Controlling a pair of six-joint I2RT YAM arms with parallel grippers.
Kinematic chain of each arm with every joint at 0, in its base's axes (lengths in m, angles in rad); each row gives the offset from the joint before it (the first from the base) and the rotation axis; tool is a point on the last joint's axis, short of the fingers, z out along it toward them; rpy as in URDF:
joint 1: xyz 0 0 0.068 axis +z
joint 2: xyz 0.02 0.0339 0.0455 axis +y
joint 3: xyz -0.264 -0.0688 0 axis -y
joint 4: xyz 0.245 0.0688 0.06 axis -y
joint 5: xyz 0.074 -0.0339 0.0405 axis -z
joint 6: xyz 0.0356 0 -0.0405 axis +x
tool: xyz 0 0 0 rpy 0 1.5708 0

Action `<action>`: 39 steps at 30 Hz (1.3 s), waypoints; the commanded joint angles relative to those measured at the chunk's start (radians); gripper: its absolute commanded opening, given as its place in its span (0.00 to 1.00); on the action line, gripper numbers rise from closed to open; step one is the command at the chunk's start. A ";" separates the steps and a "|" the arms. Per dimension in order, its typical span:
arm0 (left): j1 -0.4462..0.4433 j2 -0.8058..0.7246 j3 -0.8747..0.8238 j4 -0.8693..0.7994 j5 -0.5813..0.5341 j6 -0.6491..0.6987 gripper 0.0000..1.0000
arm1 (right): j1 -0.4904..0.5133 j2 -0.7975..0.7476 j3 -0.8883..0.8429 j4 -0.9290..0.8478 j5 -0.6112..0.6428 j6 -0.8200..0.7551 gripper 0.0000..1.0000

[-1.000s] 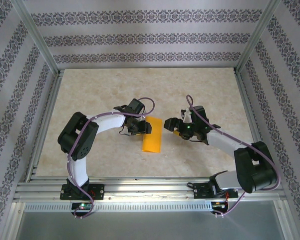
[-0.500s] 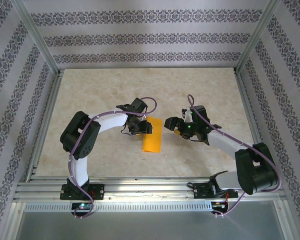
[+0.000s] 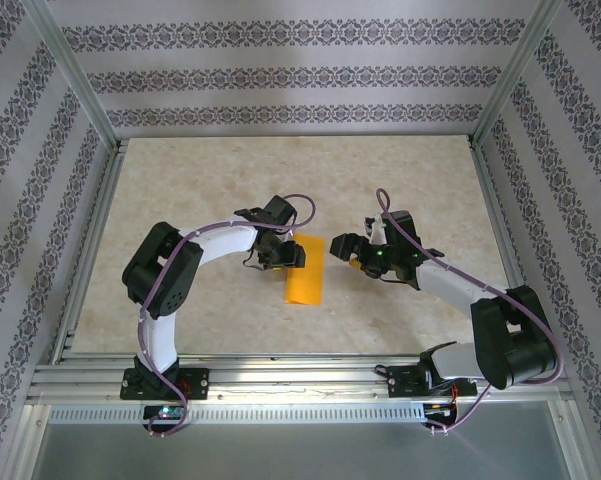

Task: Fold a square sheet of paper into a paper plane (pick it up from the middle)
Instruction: Hold the square sheet of paper at the center of the table.

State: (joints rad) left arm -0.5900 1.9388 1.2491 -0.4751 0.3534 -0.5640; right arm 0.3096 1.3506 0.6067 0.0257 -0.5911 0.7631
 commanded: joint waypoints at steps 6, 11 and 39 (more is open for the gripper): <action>-0.008 0.081 -0.005 -0.008 -0.058 0.016 0.53 | -0.011 -0.013 -0.015 -0.013 0.002 0.003 0.89; -0.008 0.087 0.002 -0.014 -0.051 0.020 0.53 | -0.014 -0.012 -0.015 -0.012 0.002 0.004 0.89; -0.027 0.123 0.038 -0.050 -0.083 0.026 0.54 | -0.015 0.013 -0.013 -0.015 0.017 0.035 0.88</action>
State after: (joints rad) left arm -0.6022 1.9717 1.3048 -0.5392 0.3283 -0.5636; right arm 0.3031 1.3514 0.5991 0.0181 -0.5838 0.7830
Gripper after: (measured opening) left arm 0.536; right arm 0.885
